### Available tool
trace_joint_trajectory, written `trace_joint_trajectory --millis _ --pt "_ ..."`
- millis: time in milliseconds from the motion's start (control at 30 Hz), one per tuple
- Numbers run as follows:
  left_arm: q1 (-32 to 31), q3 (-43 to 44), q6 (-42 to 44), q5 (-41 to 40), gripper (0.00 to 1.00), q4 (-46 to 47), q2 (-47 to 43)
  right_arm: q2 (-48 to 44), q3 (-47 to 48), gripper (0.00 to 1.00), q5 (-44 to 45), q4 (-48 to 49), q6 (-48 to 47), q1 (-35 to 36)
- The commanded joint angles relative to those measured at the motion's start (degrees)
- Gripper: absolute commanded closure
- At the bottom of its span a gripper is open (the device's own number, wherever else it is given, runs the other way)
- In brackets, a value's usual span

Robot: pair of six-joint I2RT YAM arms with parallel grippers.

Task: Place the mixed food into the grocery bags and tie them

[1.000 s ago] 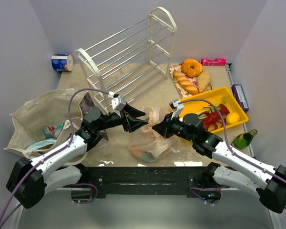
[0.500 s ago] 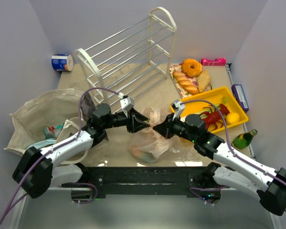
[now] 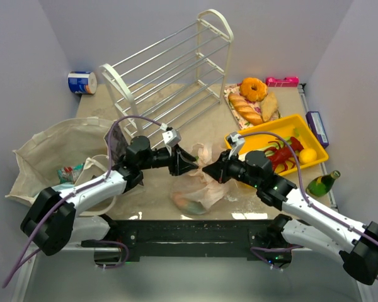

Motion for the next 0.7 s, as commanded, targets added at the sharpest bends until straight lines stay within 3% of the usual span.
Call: trace_joint_trajectory --millis 0,467,667 --pt "-0.11 1.62 0.71 2.55 0.59 3.21 0.89 -0.85 0.07 1.0 -1.47 2.42 -0.34 -0.37" --pt "-1.96 3.55 0.45 4.04 0.7 4.8 4.23 0.74 0.51 1.0 -2.97 2.77 -1.13 -0.37" --pt "-2.49 4.17 0.8 3.87 0.98 4.36 4.76 1.61 1.3 1.0 -3.58 2.07 -1.3 -0.46"
